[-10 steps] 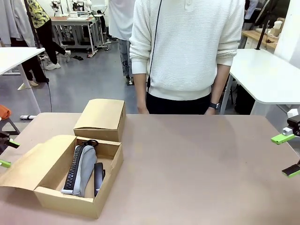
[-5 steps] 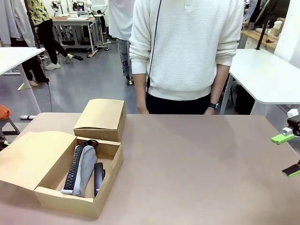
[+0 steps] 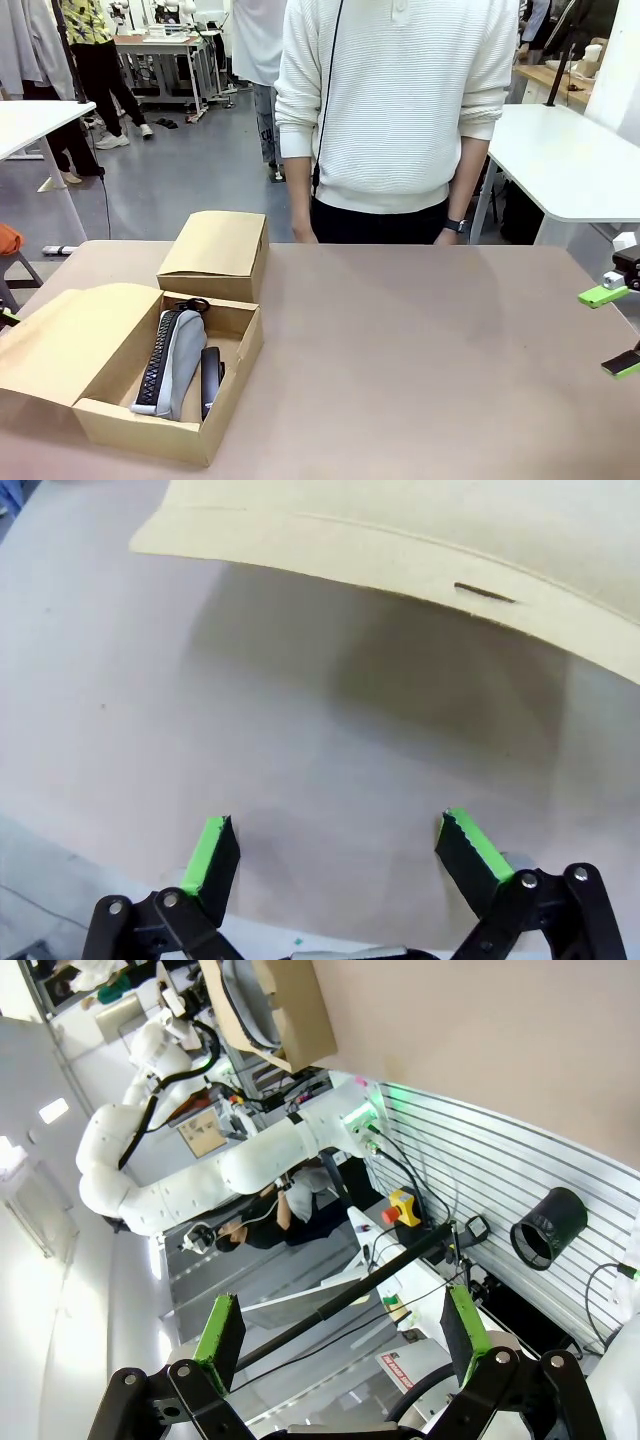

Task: Place items inside the box.
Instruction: Close the lid of the Mailer Box closest to the robot.

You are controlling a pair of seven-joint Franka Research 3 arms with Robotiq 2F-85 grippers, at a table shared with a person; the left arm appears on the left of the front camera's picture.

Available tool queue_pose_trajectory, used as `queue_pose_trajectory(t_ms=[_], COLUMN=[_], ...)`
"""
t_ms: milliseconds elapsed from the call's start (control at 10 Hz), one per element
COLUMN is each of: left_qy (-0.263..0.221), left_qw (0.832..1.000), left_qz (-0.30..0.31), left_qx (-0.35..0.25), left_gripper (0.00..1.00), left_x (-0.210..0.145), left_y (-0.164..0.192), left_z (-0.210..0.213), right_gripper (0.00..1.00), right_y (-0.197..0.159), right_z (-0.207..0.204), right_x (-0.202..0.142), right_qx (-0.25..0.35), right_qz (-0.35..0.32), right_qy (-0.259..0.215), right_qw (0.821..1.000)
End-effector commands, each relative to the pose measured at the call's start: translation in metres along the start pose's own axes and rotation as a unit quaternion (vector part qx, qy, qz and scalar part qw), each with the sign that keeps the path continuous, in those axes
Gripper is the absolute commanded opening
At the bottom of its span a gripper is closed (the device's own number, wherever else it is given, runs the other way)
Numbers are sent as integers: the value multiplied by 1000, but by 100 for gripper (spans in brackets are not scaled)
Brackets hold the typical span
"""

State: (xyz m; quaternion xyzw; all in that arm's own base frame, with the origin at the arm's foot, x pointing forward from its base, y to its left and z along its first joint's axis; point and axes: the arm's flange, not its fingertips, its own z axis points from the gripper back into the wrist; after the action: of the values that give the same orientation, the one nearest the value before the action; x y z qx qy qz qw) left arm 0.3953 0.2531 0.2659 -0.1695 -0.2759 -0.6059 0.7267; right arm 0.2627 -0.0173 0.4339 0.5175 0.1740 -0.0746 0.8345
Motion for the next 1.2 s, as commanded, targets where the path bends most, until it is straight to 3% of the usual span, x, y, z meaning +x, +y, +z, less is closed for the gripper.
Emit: queue_pose_trajectory(t_ms=[0, 300, 800, 1100], left_qy=[-18, -44, -217, -297], left_qw=[1000, 998, 971, 950], left_qz=[8, 26, 76, 63], left_qx=[-22, -32, -58, -68], left_gripper=[100, 100, 100, 100], left_x=[-9, -10, 5, 30], left_y=[-10, -16, -17, -27], left_z=[-20, -28, -11, 1], right_gripper=[100, 100, 100, 100], right_y=[3, 3, 3, 3], right_z=[1, 1, 1, 1], right_x=[-1, -1, -1, -1], right_qx=[3, 3, 3, 3], right_qz=[-1, -1, -1, -1], right_qy=[0, 0, 0, 0], right_qw=[1000, 1000, 1000, 1000])
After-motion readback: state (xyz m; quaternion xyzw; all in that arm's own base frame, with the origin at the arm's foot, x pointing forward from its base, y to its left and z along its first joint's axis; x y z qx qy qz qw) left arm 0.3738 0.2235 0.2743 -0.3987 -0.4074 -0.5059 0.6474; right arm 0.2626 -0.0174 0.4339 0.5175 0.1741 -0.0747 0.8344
